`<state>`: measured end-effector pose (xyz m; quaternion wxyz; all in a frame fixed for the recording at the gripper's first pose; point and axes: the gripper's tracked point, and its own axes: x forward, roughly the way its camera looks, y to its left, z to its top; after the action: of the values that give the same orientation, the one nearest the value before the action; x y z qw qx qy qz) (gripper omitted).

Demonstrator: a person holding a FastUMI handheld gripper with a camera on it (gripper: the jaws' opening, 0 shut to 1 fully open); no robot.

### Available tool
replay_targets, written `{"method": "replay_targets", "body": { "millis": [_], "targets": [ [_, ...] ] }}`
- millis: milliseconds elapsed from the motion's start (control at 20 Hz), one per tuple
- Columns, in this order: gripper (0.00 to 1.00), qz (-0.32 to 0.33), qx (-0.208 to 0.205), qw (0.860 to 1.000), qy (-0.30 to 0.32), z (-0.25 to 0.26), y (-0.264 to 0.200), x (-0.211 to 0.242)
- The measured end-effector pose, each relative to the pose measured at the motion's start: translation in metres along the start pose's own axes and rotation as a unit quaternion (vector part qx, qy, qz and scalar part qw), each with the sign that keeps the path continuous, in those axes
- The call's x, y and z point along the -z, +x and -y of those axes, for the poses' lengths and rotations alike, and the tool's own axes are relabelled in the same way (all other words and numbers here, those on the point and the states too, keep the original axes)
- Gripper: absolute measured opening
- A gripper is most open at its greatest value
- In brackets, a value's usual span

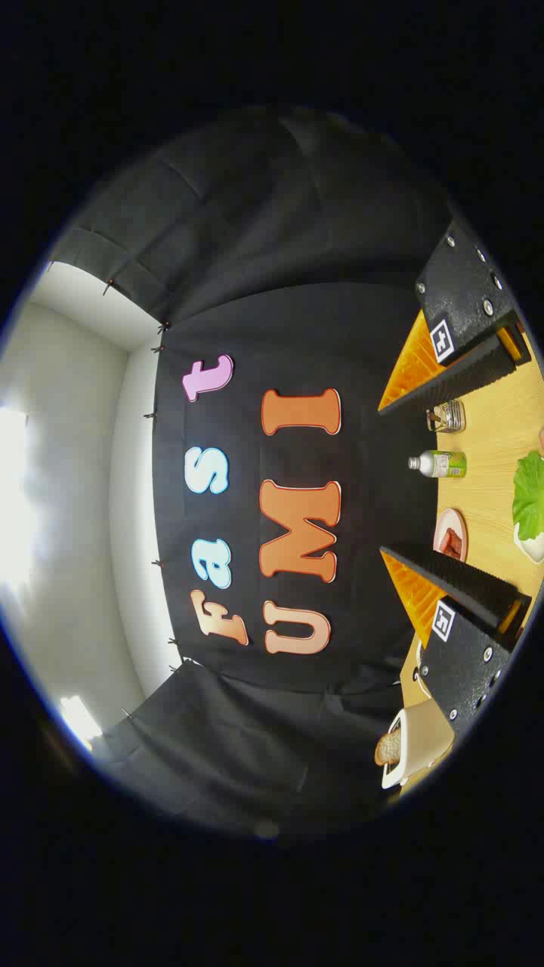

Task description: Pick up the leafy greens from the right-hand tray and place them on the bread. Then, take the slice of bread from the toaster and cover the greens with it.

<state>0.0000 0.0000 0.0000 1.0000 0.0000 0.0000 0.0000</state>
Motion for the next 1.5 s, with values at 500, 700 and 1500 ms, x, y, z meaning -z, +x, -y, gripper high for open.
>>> {"method": "replay_targets", "body": {
  "millis": [500,700,1500],
  "targets": [
    [0.98,-0.014,-0.001,1.000,0.002,0.001,0.004,0.013],
    [0.98,-0.027,-0.005,1.000,0.003,0.000,0.008,0.021],
    [0.98,-0.211,-0.061,0.975,-0.019,-0.032,0.010,0.125]
  ]
}}
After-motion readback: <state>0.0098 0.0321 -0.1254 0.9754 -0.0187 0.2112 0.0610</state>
